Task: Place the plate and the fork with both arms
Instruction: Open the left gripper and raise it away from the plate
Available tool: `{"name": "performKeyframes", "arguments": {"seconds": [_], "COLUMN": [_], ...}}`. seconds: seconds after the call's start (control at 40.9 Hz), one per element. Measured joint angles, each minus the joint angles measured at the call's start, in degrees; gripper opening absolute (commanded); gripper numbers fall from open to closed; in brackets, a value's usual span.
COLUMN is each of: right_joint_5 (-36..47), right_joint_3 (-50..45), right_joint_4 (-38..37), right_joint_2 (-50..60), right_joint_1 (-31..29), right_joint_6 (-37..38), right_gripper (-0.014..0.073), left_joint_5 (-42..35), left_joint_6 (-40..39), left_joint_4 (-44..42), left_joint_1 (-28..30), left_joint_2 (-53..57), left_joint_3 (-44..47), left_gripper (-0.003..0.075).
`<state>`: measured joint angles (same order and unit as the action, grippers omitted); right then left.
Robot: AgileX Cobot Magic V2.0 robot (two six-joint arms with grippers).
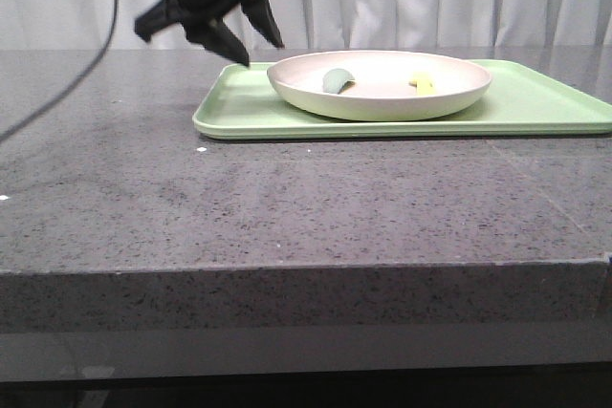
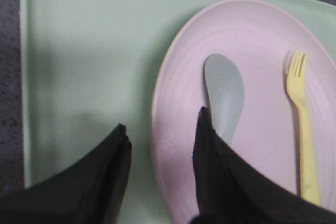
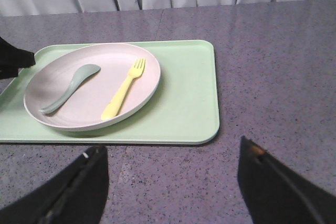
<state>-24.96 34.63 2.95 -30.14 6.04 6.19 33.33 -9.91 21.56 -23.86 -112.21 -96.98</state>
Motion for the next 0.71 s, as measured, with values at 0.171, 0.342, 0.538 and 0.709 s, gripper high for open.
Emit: {"name": "performKeyframes", "arguments": {"seconds": [0.171, 0.342, 0.538, 0.709], "right_joint_5": [0.0, 0.0, -0.2, -0.4], "right_joint_3": [0.0, 0.0, 0.0, 0.0], "right_joint_4": [0.0, 0.0, 0.0, 0.0], "right_joint_2": [0.0, 0.0, 0.0, 0.0], "right_joint_1": [0.0, 0.0, 0.0, 0.0], "right_joint_6": [0.0, 0.0, 0.0, 0.0], "right_gripper": [0.0543, 0.0543, 0.0543, 0.0543], "left_joint_5": [1.5, 4.2, 4.1, 0.7], "left_joint_6": [0.0, 0.0, 0.0, 0.0], "left_joint_4": [-8.5, -14.3, -18.0, -20.9], "left_joint_1": [0.0, 0.0, 0.1, 2.0], "left_joint_2": [5.6, 8.6, 14.1, 22.5], "left_joint_3": [-0.1, -0.1, 5.0, 14.9], "left_gripper": [0.0164, -0.0018, -0.0018, -0.0018]}}
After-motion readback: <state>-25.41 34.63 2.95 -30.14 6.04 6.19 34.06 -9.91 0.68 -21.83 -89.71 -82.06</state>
